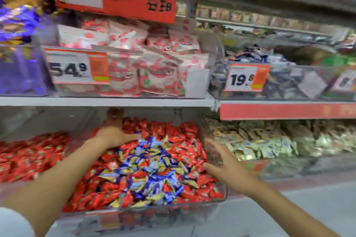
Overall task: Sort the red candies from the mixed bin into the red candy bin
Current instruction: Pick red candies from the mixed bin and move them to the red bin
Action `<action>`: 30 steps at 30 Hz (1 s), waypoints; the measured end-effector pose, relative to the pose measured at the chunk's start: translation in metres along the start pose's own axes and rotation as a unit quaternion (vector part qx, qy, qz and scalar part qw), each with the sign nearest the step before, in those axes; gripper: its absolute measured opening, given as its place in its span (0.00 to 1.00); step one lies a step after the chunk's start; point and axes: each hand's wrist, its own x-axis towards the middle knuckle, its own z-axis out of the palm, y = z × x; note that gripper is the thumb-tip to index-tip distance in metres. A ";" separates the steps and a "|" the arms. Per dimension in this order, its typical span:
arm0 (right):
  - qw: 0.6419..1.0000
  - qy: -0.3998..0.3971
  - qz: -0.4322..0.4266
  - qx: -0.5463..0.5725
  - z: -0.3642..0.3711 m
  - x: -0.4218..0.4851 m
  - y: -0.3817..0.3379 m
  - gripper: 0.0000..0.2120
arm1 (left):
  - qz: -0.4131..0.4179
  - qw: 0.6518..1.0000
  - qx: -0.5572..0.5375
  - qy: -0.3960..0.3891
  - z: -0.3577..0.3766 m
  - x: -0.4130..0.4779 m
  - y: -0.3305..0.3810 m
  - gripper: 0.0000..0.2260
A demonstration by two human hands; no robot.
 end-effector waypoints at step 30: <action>0.990 0.092 -0.048 -0.095 -0.004 0.002 -0.030 0.21 | 0.193 0.974 -0.118 0.016 -0.038 -0.085 0.034 0.22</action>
